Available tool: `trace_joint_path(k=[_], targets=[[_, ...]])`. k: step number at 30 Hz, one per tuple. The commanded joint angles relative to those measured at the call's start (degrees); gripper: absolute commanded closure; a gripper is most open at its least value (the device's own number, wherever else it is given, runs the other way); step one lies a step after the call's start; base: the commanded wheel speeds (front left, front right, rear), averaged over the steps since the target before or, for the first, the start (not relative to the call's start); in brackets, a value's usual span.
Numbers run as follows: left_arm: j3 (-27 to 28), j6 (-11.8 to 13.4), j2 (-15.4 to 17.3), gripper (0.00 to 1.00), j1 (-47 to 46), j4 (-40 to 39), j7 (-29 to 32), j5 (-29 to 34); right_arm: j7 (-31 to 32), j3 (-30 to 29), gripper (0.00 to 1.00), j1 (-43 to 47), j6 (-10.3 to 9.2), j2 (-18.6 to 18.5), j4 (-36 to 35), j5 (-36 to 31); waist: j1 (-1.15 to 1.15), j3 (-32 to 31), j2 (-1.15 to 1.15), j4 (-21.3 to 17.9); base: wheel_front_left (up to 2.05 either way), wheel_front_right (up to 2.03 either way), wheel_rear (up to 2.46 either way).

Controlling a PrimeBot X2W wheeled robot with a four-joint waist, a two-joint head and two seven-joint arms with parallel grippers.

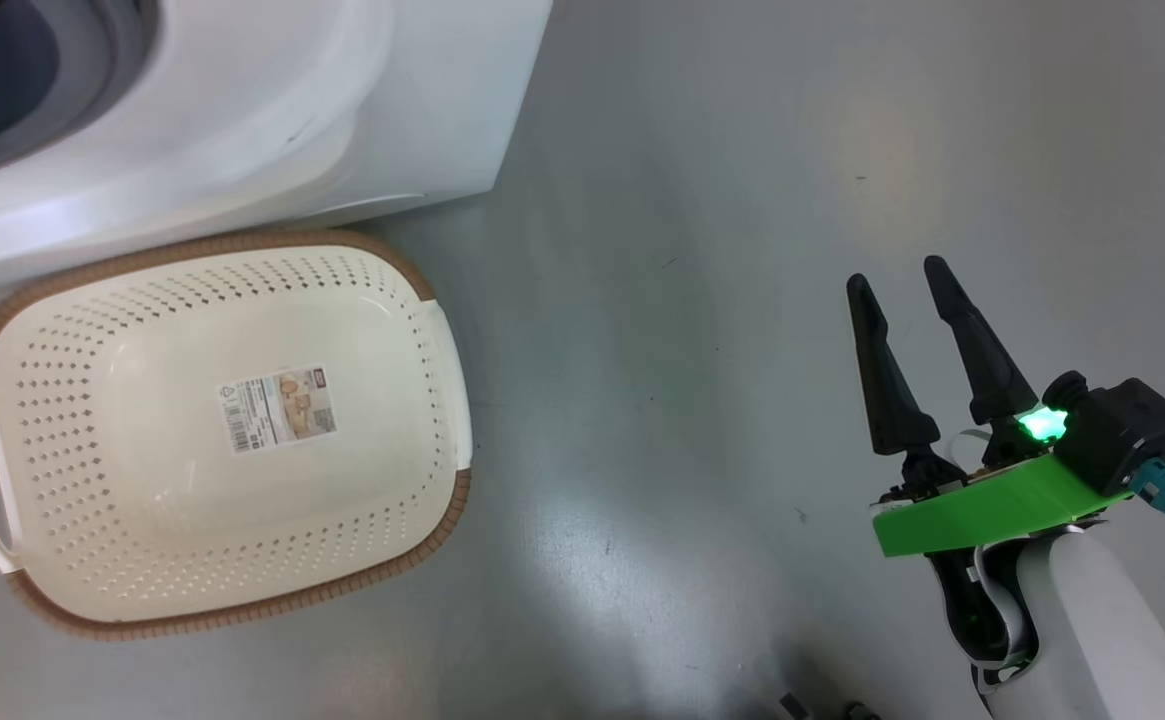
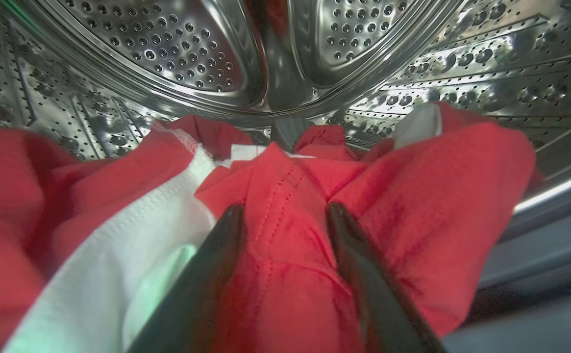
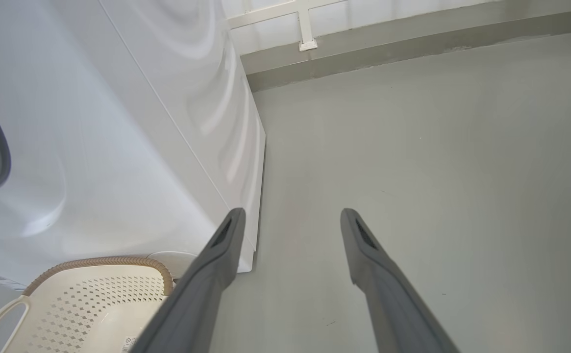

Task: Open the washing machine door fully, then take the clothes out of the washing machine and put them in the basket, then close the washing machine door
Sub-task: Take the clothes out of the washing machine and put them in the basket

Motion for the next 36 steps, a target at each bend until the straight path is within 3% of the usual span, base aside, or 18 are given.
trace_joint_path(k=[1,2,7,9,19,36], targets=[[0.37,0.03,3.06,0.65,0.39,-0.49,-0.27,0.40,-0.37,1.05,0.00,0.69,0.29,0.17,-1.47,-0.17,0.00,-0.10,0.00,0.14,0.00,0.00,0.00],[0.23,0.03,2.94,0.88,0.43,-0.33,-0.27,0.36,-0.37,1.03,0.00,0.69,0.29,0.17,-1.49,-0.19,0.00,-0.21,0.00,0.23,0.00,0.00,0.00],[0.07,0.03,2.39,0.87,0.79,-1.41,-0.27,-0.02,-0.37,0.89,0.00,0.64,0.29,0.19,-1.65,-0.45,0.00,-0.67,0.00,0.84,0.00,0.00,0.00],[0.05,0.03,2.05,1.00,1.25,-2.47,-0.27,-0.16,-0.37,0.90,0.00,0.65,0.29,0.20,-1.54,-0.50,0.00,-1.04,0.00,1.10,0.00,0.00,0.00],[2.02,0.03,-0.43,1.00,5.33,-9.16,-0.27,-2.04,-0.37,0.90,0.00,1.13,0.29,-0.05,-0.71,-0.46,0.00,-3.60,0.00,2.72,0.00,0.00,0.00],[8.88,0.03,-8.03,1.00,18.69,-27.64,-0.27,-2.51,-0.37,-0.44,0.00,2.87,0.29,-1.86,0.67,-0.29,0.00,-9.36,0.00,7.75,0.00,0.00,0.00]])
